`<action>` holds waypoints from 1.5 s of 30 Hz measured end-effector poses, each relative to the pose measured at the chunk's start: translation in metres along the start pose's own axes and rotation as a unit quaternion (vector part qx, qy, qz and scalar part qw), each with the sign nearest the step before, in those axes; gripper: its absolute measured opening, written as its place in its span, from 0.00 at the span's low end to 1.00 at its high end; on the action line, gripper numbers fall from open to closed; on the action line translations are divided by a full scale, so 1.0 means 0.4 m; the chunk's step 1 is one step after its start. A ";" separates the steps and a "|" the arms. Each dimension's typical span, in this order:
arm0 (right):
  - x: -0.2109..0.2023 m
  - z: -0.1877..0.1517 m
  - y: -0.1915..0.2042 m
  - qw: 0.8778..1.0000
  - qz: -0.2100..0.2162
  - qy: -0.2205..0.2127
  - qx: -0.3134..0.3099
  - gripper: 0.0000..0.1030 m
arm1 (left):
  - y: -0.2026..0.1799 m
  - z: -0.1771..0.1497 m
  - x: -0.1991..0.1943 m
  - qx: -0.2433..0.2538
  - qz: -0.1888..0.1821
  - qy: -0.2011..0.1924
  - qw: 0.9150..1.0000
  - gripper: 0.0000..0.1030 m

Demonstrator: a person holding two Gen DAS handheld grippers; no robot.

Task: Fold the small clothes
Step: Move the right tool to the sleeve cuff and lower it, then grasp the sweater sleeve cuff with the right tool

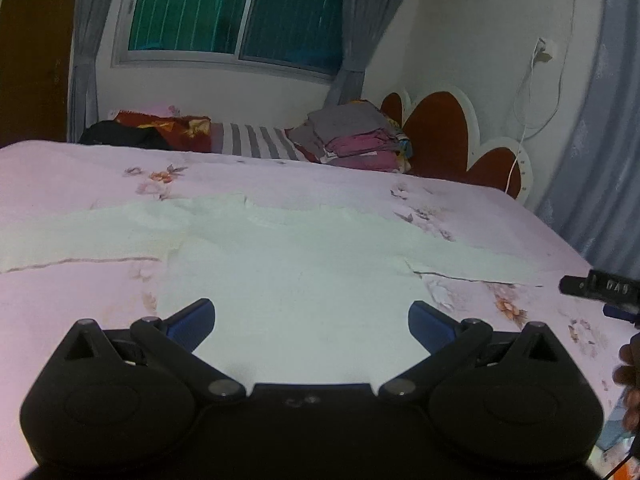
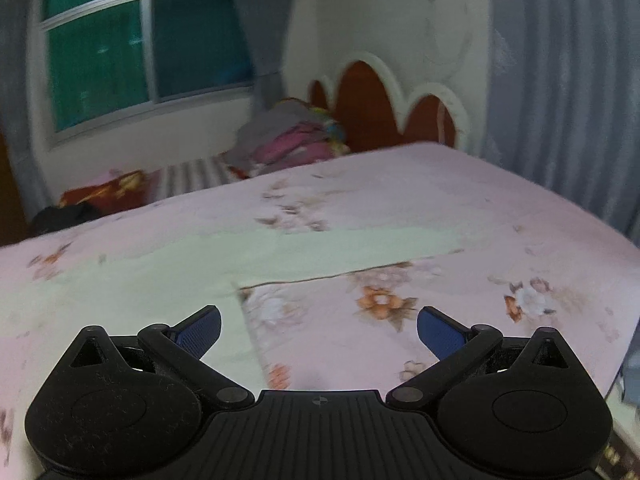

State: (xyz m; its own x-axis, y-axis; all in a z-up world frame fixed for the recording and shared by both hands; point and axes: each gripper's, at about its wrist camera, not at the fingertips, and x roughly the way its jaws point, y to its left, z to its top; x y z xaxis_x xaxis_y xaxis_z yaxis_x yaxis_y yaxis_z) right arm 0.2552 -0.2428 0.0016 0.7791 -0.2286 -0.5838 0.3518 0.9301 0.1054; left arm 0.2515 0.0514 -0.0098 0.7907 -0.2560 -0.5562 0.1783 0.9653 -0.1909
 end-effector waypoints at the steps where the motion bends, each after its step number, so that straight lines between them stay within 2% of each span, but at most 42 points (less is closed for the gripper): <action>1: 0.024 0.011 -0.024 1.000 0.002 0.007 0.016 1.00 | -0.007 0.003 0.017 0.006 0.002 0.003 1.000 0.99; 3: 0.071 0.033 -0.077 0.999 -0.002 0.017 0.045 1.00 | -0.024 0.012 0.056 0.023 0.010 0.001 1.000 0.97; 6: 0.126 0.063 -0.141 0.998 -0.012 0.008 0.068 1.00 | -0.047 0.025 0.117 0.033 0.060 -0.009 0.998 0.96; 9: 0.179 0.097 -0.193 0.997 -0.017 -0.002 0.073 0.99 | -0.065 0.044 0.175 0.027 0.093 -0.029 0.995 0.96; 12: 0.242 0.121 -0.245 0.997 -0.020 -0.005 0.077 0.99 | -0.081 0.069 0.232 0.009 0.108 -0.034 0.994 0.89; 13: 0.265 0.129 -0.266 0.996 -0.020 -0.004 0.083 0.77 | -0.086 0.076 0.251 0.004 0.108 -0.034 0.994 0.86; 15: 0.323 0.140 -0.316 0.994 -0.031 0.003 0.101 0.44 | -0.100 0.086 0.291 0.001 0.111 -0.027 0.993 0.87; 19: 0.437 0.152 -0.432 0.988 -0.043 0.007 0.150 0.44 | -0.144 0.097 0.369 0.019 0.120 -0.012 0.993 0.87; 23: 0.543 0.154 -0.530 0.982 -0.039 0.024 0.182 0.44 | -0.166 0.098 0.420 0.015 0.123 0.009 0.992 0.87; 29: 0.652 0.136 -0.620 0.971 -0.026 0.055 0.230 0.44 | -0.175 0.085 0.473 0.013 0.133 0.038 0.990 0.87; 33: 0.685 0.133 -0.659 0.969 -0.013 0.051 0.241 0.44 | -0.185 0.082 0.497 0.005 0.135 0.051 0.989 0.87; 35: 0.694 0.135 -0.663 0.970 -0.003 0.052 0.236 0.30 | -0.196 0.081 0.510 0.001 0.133 0.056 0.990 0.87; 36: 0.700 0.135 -0.666 0.970 0.001 0.055 0.235 0.19 | -0.201 0.081 0.514 0.000 0.132 0.057 0.990 0.87; 39: 0.710 0.135 -0.679 0.972 0.005 0.057 0.227 0.04 | -0.212 0.084 0.518 0.001 0.129 0.058 0.990 0.87; 41: 0.702 0.143 -0.682 0.975 0.012 0.054 0.217 0.02 | -0.213 0.087 0.518 0.012 0.134 0.061 0.989 0.89; 43: 0.687 0.156 -0.680 0.982 -0.008 0.035 0.186 0.02 | -0.208 0.084 0.526 0.031 0.141 0.085 0.986 0.90; 44: 0.701 0.159 -0.676 0.985 -0.034 0.052 0.164 0.02 | -0.203 0.080 0.527 0.037 0.146 0.096 0.984 0.88; 45: 0.718 0.158 -0.670 0.985 -0.039 0.071 0.150 0.02 | -0.194 0.074 0.521 0.038 0.153 0.100 0.983 0.88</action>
State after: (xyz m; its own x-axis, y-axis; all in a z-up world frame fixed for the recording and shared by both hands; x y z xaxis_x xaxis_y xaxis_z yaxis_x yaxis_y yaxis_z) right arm 0.4176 -0.5759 -0.1433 0.6698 -0.2336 -0.7048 0.5625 0.7793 0.2763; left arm 0.4198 -0.0753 -0.0867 0.6851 0.0483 -0.7269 0.0002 0.9978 0.0665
